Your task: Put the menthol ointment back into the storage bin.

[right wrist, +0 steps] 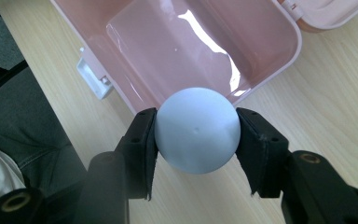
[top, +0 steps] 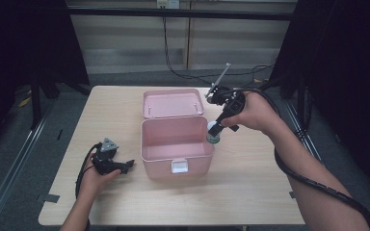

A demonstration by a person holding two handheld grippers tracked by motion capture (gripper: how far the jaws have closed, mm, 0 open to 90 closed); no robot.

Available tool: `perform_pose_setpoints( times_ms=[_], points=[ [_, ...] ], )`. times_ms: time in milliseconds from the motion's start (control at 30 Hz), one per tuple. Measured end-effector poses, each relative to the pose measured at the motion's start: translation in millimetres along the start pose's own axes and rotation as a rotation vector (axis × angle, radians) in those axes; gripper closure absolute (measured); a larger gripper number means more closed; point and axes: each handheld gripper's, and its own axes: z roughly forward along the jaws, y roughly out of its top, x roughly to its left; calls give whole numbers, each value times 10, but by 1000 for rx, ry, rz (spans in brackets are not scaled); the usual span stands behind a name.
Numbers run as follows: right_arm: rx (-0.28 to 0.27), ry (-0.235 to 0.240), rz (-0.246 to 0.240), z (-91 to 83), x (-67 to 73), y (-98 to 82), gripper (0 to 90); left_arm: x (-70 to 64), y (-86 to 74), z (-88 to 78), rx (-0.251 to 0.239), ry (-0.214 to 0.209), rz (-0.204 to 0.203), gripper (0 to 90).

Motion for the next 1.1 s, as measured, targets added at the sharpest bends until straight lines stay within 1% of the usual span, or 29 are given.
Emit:
perform_pose_setpoints(
  times_ms=[67, 133, 167, 233, 267, 400, 533, 600, 800, 833, 900, 967, 1100],
  points=[
    [-1, 7, 7, 26, -3, 35, 506, 0, 0, 0, 0, 0, 0, 127],
    [11, -3, 8, 42, -2, 71, 506, -1, 0, 0, 0, -1, -1, 127],
    [11, 0, 2, 52, -3, 85, 506, 0, 0, -1, 1, 0, -1, 127],
    [7, -6, 3, 74, 9, 115, 506, -1, 0, 0, 0, -1, -1, 127],
    [9, -3, -6, 84, 10, 127, 506, 0, 0, 0, 0, 0, -1, 127],
    [13, -6, -7, 125, 34, 165, 506, -1, 0, 1, -1, 0, -2, 127],
    [24, -18, -15, 177, 67, 207, 506, -1, 0, 0, -1, 0, -1, 127],
    [31, -12, -15, 201, 79, 231, 506, -1, 0, 0, -1, 0, -1, 127],
    [42, -18, 2, 293, 78, 286, 506, -1, 0, 1, -1, 0, -1, 127],
    [33, -21, 16, 322, 65, 303, 506, -1, 0, 0, -1, 0, -1, 127],
    [37, -15, 26, 351, 48, 320, 506, -1, 0, 1, -1, 0, -1, 127],
    [39, -23, 33, 379, 42, 340, 506, -1, 0, 1, -1, 0, -1, 127],
    [30, -20, 39, 415, 27, 371, 506, -1, 0, 1, -1, 0, -1, 126]
  ],
)
